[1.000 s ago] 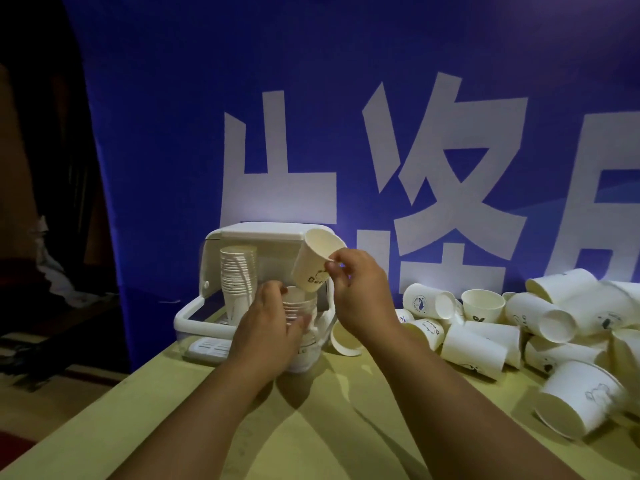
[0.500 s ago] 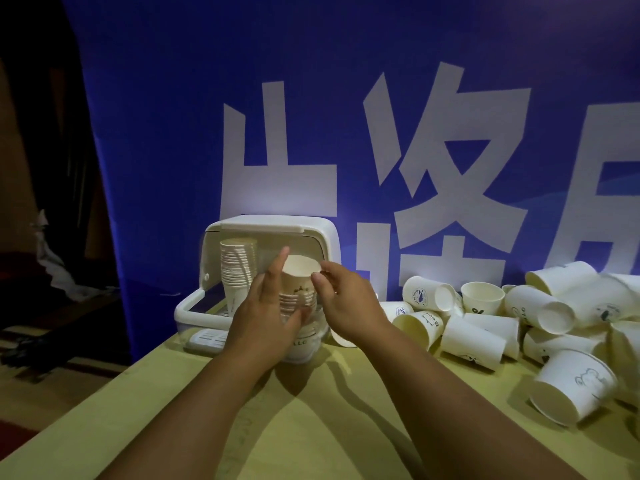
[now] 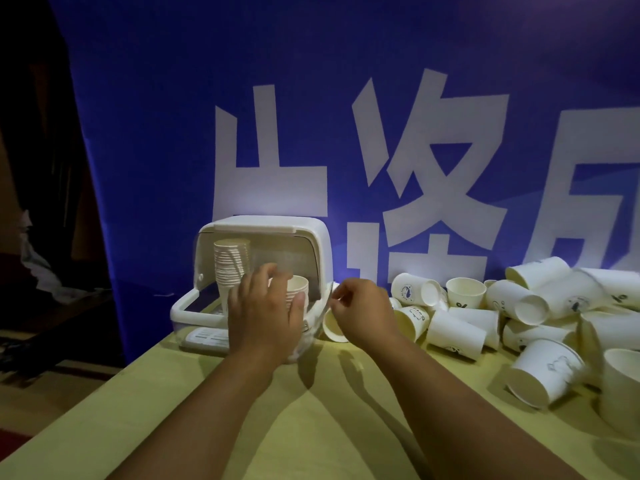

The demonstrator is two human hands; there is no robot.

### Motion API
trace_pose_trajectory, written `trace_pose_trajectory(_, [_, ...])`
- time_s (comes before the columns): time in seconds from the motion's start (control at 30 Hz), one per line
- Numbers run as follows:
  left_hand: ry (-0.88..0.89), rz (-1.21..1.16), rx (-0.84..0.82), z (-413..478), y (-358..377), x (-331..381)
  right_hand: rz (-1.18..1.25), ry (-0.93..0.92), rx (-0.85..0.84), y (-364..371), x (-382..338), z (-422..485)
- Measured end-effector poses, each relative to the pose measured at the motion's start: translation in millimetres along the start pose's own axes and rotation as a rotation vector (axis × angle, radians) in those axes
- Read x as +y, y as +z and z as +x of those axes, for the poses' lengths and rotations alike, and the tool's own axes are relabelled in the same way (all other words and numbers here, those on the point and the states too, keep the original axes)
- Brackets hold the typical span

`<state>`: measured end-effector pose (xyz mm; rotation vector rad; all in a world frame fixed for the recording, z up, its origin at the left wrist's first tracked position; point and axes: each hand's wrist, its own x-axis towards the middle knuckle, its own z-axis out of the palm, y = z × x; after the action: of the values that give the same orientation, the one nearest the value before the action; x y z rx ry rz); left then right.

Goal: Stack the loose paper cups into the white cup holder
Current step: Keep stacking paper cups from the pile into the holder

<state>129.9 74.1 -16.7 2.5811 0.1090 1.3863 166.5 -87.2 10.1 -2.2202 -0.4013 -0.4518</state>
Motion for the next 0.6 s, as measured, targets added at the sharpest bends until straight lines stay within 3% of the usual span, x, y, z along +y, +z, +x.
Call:
trace_pose_trajectory(0.07, [0.113,-0.027,0.045,-5,0,20,-0.096,0.048,0.026,-15,12,-4])
trace_pose_trajectory(0.13, [0.195,-0.094,-0.047,-13,1,42,-0.2,0.089,0.038,-28,24,-11])
trace_pose_trajectory(0.3, [-0.071,-0.311,-0.398,-11,22,76,-0.565,0.056,0.114,-41,59,-32])
trace_pose_trajectory(0.4, [-0.107,-0.308,-0.44,-5,40,92,-0.655,0.042,0.06,-43,76,-37])
trace_pose_trajectory(0.53, [-0.117,-0.118,-0.366,-10,57,97,-0.66,0.069,0.02,-42,83,-32])
trace_pose_trajectory(0.6, [-0.165,-0.045,-0.416,-8,65,98,-0.645,0.082,0.034,-41,84,-29])
